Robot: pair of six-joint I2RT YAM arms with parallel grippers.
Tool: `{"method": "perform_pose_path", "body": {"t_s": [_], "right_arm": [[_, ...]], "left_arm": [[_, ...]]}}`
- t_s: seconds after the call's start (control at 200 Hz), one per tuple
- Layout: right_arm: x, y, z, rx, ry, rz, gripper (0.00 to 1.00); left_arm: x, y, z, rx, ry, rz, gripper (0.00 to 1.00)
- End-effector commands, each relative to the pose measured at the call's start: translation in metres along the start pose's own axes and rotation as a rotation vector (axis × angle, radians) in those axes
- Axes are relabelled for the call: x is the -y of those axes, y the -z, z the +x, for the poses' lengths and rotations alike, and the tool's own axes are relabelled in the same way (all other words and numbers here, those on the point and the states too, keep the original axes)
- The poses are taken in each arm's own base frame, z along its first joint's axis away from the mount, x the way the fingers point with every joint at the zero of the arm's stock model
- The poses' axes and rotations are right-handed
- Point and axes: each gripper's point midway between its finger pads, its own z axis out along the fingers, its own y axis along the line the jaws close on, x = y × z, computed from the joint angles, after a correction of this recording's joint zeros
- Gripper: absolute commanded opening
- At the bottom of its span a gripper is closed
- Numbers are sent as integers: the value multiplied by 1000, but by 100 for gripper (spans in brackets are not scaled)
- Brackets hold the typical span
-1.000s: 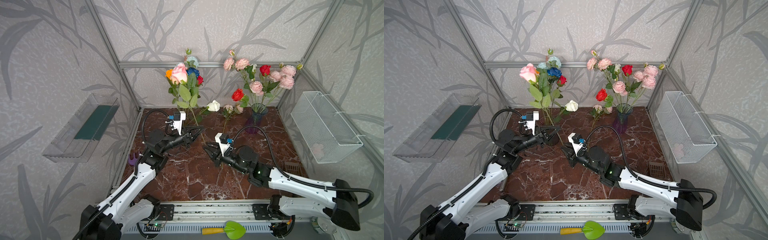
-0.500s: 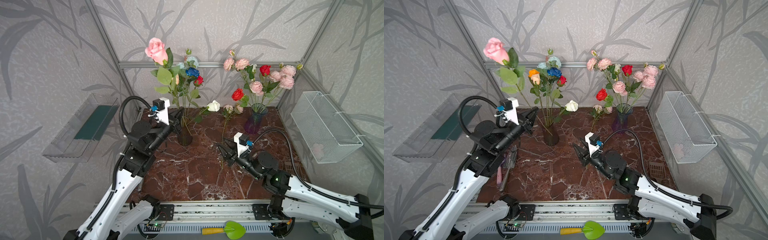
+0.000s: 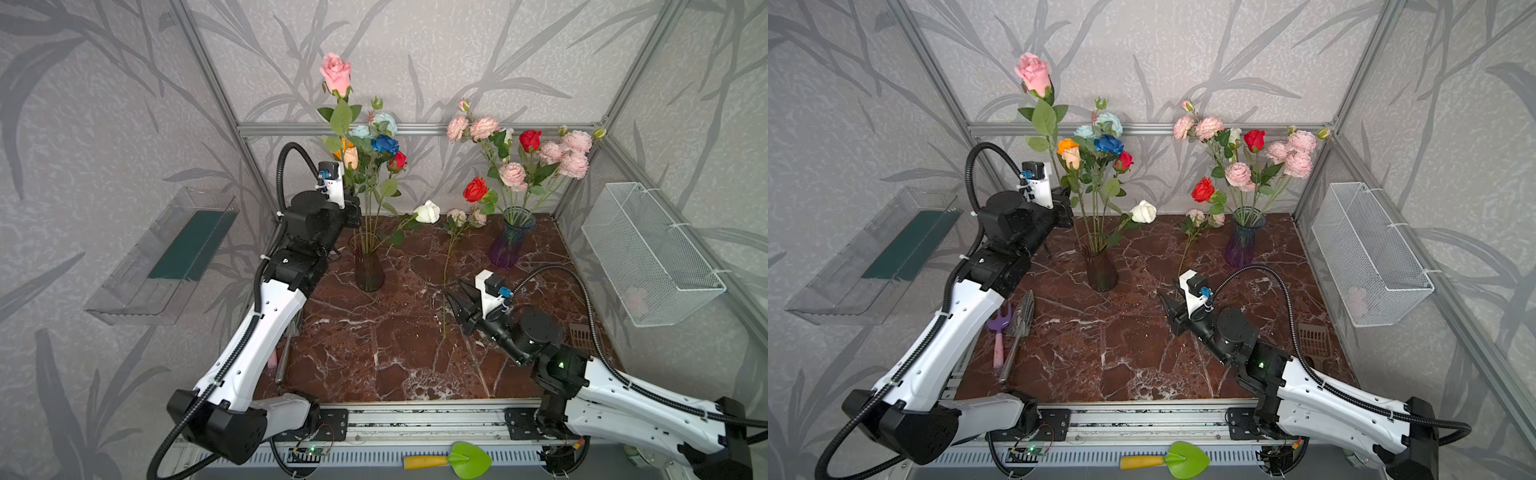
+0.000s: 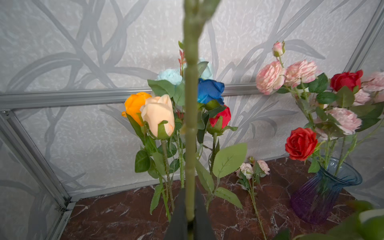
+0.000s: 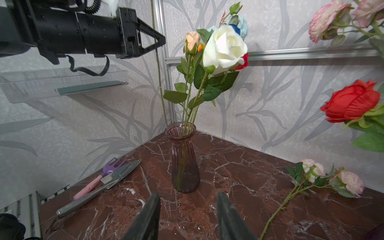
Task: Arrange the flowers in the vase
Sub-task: 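Raise the pink rose with the left gripper while the right gripper opens and withdraws, then lower the pink rose stem into the purple vase and open the left gripper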
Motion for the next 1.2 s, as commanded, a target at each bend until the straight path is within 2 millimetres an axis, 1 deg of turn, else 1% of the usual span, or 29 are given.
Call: {"method": "perform_pose_path", "body": {"t_s": [0.0,0.16,0.245,0.31,0.415,0.55,0.64,0.74,0.805,0.85,0.905,0.95,1.065,1.1,1.135,1.195], "right_arm": [[16,6,1,4,-8,56,45],[21,12,2,4,-8,70,45],[23,14,2,3,-8,76,45],[24,14,5,0,-9,80,45],[25,13,8,-6,-12,84,46],[27,11,12,-19,-17,90,46],[28,10,14,-25,-19,95,47],[31,9,16,-32,-26,103,47],[32,8,18,-37,-34,107,48],[33,7,20,-43,-39,110,48],[34,6,21,-47,-45,113,48],[35,5,22,-52,-48,117,48],[37,3,24,-60,-53,122,48],[38,3,24,-62,-52,123,48],[39,2,24,-64,-52,127,48],[40,1,25,-75,-49,134,48]], "left_arm": [[3,0,-9,59,21,33,0],[0,-10,2,50,36,28,0],[-2,-12,6,49,37,20,0],[-3,-15,15,22,29,11,0],[-6,-20,35,-6,24,-2,0],[-9,-25,67,-60,11,-16,0],[-13,-28,87,-111,2,-34,3],[-15,-30,107,-179,-12,-45,10],[-16,-30,117,-213,-12,-53,18],[-18,-29,123,-231,-3,-60,27],[-18,-28,129,-252,5,-63,35],[-18,-26,131,-263,10,-67,40],[-22,-19,132,-289,31,-91,45],[-23,-16,132,-296,40,-96,47],[-23,-12,131,-303,55,-97,52],[-22,-5,127,-302,71,-91,55]]}}
